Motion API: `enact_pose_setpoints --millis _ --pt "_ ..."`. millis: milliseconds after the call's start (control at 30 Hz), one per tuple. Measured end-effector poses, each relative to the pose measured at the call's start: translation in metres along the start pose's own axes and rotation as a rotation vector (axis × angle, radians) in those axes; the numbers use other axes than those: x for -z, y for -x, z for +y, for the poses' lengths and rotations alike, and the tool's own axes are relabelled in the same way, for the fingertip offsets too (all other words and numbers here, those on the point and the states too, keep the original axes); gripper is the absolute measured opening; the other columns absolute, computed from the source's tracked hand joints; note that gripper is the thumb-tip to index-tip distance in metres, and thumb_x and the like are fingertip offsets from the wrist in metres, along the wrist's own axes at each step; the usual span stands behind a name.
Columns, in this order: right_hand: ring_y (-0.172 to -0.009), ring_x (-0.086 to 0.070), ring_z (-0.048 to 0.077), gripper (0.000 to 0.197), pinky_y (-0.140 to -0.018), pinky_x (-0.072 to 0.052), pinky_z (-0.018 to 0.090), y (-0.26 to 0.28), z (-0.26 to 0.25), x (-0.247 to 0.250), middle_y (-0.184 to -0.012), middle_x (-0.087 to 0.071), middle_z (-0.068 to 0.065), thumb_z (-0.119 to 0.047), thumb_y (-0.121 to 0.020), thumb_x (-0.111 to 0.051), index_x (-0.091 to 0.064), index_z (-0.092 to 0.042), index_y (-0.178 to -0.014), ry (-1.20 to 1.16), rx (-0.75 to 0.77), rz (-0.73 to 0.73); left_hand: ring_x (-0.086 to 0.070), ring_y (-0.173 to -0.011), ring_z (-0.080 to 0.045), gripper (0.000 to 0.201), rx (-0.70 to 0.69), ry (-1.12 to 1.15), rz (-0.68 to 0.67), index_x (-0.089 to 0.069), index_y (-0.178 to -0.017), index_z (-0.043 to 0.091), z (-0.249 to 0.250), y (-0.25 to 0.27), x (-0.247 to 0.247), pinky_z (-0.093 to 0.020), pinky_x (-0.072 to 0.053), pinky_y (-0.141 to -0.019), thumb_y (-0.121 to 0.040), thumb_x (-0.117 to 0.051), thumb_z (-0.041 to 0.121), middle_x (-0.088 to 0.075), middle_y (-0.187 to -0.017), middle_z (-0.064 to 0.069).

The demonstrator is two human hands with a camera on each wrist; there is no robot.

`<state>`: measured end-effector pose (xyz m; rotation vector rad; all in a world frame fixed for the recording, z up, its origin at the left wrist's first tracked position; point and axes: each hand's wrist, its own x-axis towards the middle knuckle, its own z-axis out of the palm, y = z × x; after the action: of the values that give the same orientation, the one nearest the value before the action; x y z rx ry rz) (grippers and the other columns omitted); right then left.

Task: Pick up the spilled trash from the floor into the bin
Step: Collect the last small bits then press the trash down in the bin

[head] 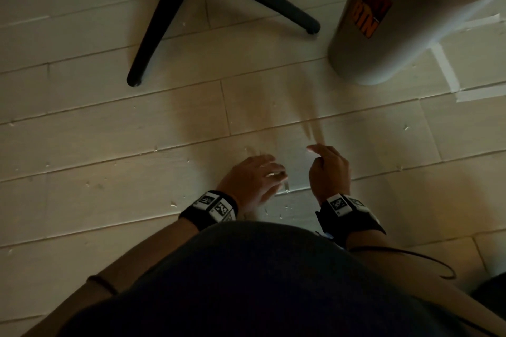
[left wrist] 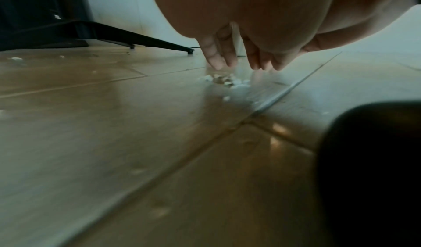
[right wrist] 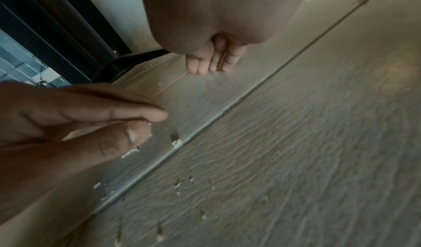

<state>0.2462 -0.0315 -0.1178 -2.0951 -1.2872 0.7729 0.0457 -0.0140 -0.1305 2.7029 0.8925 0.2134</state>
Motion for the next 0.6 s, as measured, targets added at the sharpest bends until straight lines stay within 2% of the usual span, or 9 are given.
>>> enact_pose_setpoints --millis 133,233,367,467,600 --pt "-0.109 -0.065 0.025 0.043 -0.097 -0.052 0.037 -0.001 -0.001 0.000 -0.121 -0.069 0.007 0.008 -0.085 -0.044 -0.073 -0.012 -0.111 0.008 0.008 0.000 -0.056 -0.122 -0.023 0.024 -0.163 -0.041 -0.038 -0.072 -0.110 0.028 0.028 -0.010 -0.004 -0.039 -0.042 -0.102 -0.086 -0.069 0.031 -0.069 -0.119 0.008" --pt "-0.109 -0.065 0.026 0.042 -0.097 -0.052 0.039 -0.002 0.000 0.001 -0.121 -0.069 0.008 0.008 -0.085 -0.045 -0.073 -0.012 -0.111 0.006 0.016 0.006 -0.053 -0.125 -0.024 0.026 -0.167 -0.054 -0.084 -0.071 -0.113 0.028 0.017 -0.003 -0.002 -0.044 -0.038 -0.107 -0.087 -0.067 0.030 -0.068 -0.122 0.008" --pt "-0.111 -0.065 0.026 0.041 -0.098 -0.051 0.038 0.001 0.000 0.001 -0.123 -0.068 0.008 0.007 -0.087 -0.046 -0.072 -0.012 -0.112 0.008 0.019 0.002 -0.056 -0.121 -0.025 0.023 -0.097 -0.060 -0.069 -0.072 -0.110 0.028 -0.010 0.012 0.007 -0.042 -0.043 -0.102 -0.091 -0.059 0.031 -0.069 -0.119 0.008" --pt "-0.110 -0.065 0.027 0.040 -0.098 -0.052 0.037 0.003 0.000 0.000 -0.123 -0.068 0.009 0.007 -0.087 -0.047 -0.072 -0.012 -0.111 0.005 0.030 0.009 -0.057 -0.119 -0.025 0.023 -0.014 -0.004 -0.013 -0.073 -0.107 0.022 -0.024 0.012 0.013 -0.043 -0.047 -0.098 -0.090 -0.059 0.028 -0.069 -0.117 0.003" --pt "-0.109 -0.065 0.026 0.038 -0.094 -0.046 0.027 0.004 0.001 -0.001 -0.122 -0.068 0.009 0.006 -0.087 -0.048 -0.073 -0.011 -0.111 0.024 0.044 0.013 -0.051 -0.120 -0.021 0.033 0.131 0.066 -0.027 -0.062 -0.124 0.019 -0.024 -0.002 0.018 -0.037 -0.049 -0.095 -0.092 -0.057 0.028 -0.060 -0.128 -0.003"
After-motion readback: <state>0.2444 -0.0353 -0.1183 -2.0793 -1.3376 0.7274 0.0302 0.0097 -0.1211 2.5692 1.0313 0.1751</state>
